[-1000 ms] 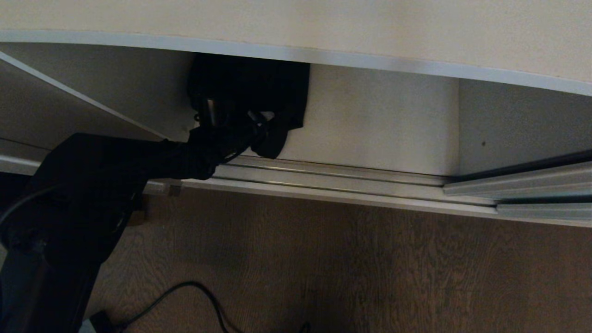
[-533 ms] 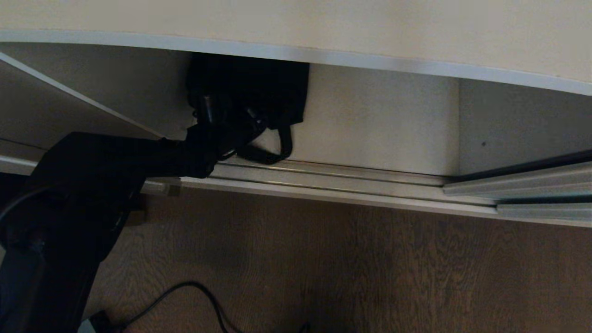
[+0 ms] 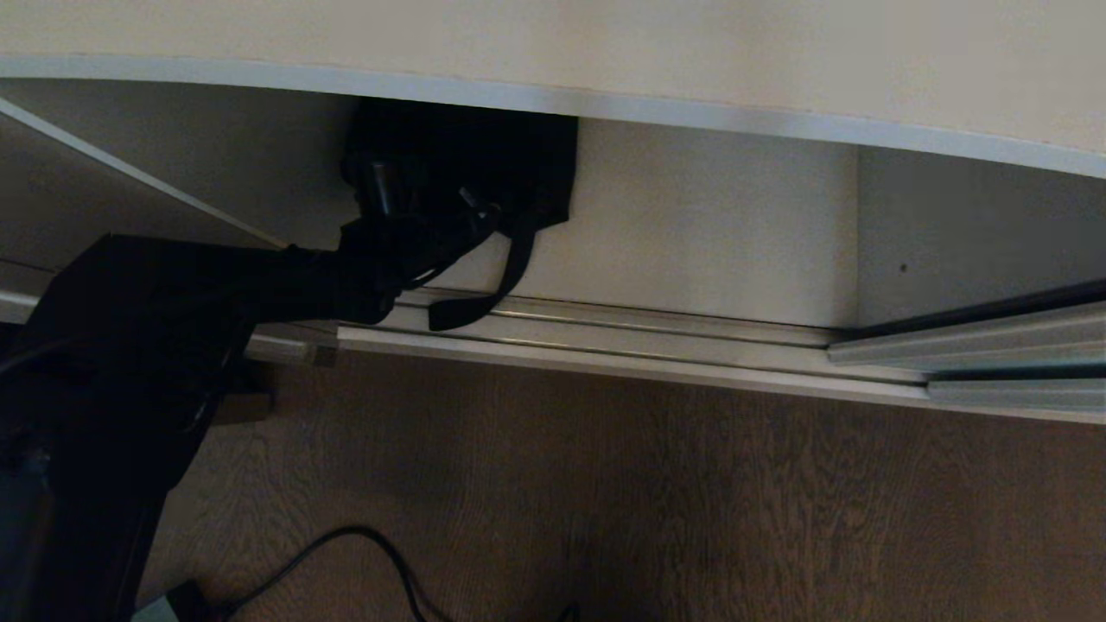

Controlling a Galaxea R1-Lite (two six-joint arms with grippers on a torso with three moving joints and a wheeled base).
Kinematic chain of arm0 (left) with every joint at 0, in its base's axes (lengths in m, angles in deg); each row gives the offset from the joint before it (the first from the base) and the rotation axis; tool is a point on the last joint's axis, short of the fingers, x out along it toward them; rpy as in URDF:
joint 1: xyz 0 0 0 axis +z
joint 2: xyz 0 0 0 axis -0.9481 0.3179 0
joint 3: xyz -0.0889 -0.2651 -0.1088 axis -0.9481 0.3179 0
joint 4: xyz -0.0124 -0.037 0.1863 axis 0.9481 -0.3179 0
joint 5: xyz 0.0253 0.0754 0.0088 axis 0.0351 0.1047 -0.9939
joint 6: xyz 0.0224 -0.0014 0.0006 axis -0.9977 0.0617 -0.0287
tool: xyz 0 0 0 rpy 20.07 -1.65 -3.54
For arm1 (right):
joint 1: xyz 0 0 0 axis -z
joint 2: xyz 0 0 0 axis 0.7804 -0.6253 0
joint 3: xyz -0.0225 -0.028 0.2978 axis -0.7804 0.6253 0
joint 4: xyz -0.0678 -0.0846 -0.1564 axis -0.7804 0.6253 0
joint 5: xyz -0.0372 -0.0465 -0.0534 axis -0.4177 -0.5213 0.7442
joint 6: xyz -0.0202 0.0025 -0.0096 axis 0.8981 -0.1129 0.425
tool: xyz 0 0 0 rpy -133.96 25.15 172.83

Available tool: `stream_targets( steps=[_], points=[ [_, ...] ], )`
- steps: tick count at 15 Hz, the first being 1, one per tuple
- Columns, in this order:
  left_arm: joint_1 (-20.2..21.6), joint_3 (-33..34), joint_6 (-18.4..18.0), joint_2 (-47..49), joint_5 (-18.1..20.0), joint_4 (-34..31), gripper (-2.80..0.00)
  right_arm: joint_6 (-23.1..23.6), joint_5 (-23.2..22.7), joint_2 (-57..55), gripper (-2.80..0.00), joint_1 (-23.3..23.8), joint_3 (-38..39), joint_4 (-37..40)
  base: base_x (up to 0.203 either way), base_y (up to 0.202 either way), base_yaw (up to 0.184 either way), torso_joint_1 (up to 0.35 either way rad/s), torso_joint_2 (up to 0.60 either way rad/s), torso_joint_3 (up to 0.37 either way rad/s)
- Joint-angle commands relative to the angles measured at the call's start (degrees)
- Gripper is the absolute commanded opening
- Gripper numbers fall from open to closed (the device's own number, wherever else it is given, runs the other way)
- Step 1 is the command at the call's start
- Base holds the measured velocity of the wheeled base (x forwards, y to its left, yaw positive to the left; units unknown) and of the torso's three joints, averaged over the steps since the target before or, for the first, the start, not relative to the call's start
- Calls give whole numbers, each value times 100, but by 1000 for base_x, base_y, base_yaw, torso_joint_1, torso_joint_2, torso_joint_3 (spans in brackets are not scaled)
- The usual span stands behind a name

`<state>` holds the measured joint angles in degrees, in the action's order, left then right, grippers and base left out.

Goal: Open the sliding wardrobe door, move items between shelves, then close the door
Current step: Place the bag on the higher shelf

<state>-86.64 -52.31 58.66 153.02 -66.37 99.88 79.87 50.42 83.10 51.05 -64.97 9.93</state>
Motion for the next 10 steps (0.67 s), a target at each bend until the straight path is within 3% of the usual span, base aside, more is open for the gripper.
stream_targets(
  steps=[1, 10],
  points=[
    [10, 198, 26, -253, -116, 61, -280, 0, -1, 29, -280, -2, 0, -1, 0, 0, 0, 0, 0, 0],
    [-38, 350, 30, -396, -292, -350, -280, 0, -1, 29, -280, -2, 0, -1, 0, 0, 0, 0, 0, 0]
  ],
)
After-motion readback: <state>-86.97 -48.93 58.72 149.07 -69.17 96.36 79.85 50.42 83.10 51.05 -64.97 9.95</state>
